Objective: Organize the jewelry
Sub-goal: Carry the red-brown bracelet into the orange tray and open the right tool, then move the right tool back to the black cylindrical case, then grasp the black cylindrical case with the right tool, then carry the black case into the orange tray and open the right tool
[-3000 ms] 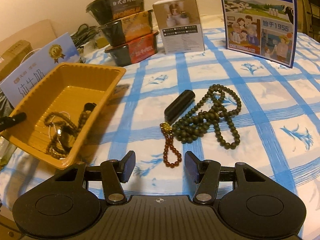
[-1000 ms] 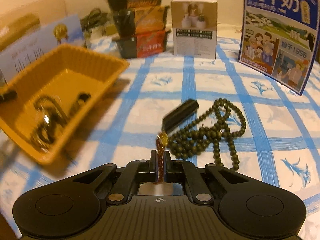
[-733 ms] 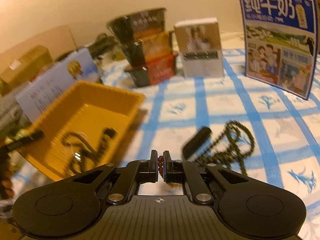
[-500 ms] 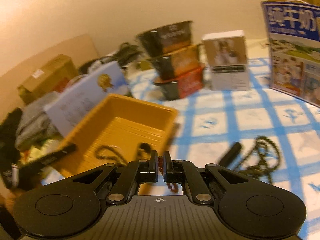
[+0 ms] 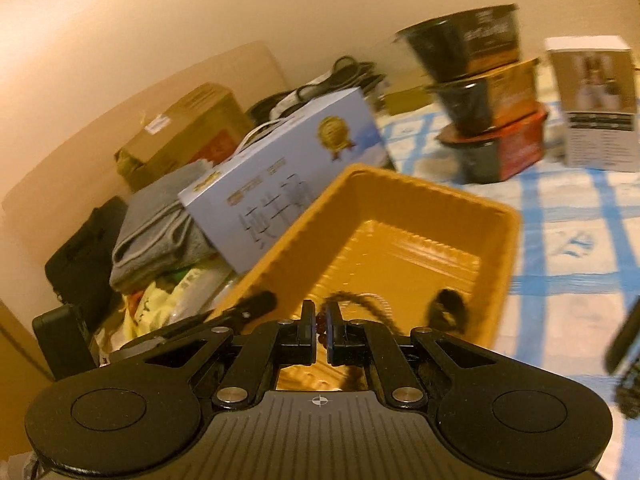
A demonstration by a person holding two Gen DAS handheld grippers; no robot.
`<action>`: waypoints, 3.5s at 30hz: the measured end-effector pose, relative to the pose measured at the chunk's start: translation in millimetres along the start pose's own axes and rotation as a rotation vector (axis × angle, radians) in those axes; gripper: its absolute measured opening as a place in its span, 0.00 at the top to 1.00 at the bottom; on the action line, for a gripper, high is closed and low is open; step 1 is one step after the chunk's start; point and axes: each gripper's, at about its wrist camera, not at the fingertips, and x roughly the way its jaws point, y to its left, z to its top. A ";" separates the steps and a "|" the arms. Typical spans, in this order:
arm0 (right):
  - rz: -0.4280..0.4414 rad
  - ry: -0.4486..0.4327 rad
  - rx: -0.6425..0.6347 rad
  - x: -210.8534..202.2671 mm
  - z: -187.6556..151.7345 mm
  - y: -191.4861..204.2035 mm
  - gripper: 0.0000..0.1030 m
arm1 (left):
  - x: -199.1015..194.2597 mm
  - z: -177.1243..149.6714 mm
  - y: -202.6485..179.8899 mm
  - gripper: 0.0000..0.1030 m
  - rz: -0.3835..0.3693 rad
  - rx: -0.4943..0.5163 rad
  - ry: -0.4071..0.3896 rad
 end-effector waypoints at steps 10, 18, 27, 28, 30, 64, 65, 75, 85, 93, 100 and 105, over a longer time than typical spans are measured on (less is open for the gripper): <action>0.015 -0.016 0.027 26.4 1.6 1.5 0.95 | 0.3 0.0 0.6 0.94 -0.001 -0.001 0.003; -0.071 -0.063 0.066 -2.3 -0.9 -21.9 0.88 | 0.5 0.2 0.6 0.94 -0.001 -0.005 0.004; -0.274 -0.080 0.167 -49.3 -37.9 -66.6 0.59 | 0.9 0.3 0.6 0.94 0.002 0.000 0.005; -0.303 -0.076 0.168 -53.7 -42.0 -71.2 0.59 | 0.9 0.4 0.5 0.94 0.002 0.000 0.005; -0.362 -0.067 0.167 -60.7 -49.9 -79.4 0.58 | 1.0 0.3 0.3 0.94 0.002 0.003 0.005; -0.706 -0.002 0.014 -2.9 -32.8 -147.1 0.58 | 1.2 2.0 -1.5 0.94 0.000 0.013 0.004; -0.714 0.005 -0.008 -0.7 -34.1 -146.0 0.58 | 1.1 2.0 -1.5 0.94 -0.001 0.013 0.004; -0.522 0.081 -0.152 -6.9 -62.9 -114.5 0.73 | 0.4 1.9 -1.0 0.94 -0.003 0.009 0.004; -0.527 0.084 -0.057 -11.1 -65.1 -112.0 0.70 | 0.5 1.2 0.0 0.94 -0.003 0.008 0.005; -0.570 0.083 -0.037 5.3 -51.7 -120.5 0.70 | 0.9 2.5 0.6 0.94 -0.004 0.012 0.006; -0.554 0.086 -0.043 2.1 -54.4 -116.4 0.79 | 2.1 2.7 1.4 0.94 -0.005 0.010 0.008; -0.487 0.021 0.000 -15.0 -46.2 -103.0 0.79 | 2.0 2.7 1.4 0.94 -0.004 0.009 0.008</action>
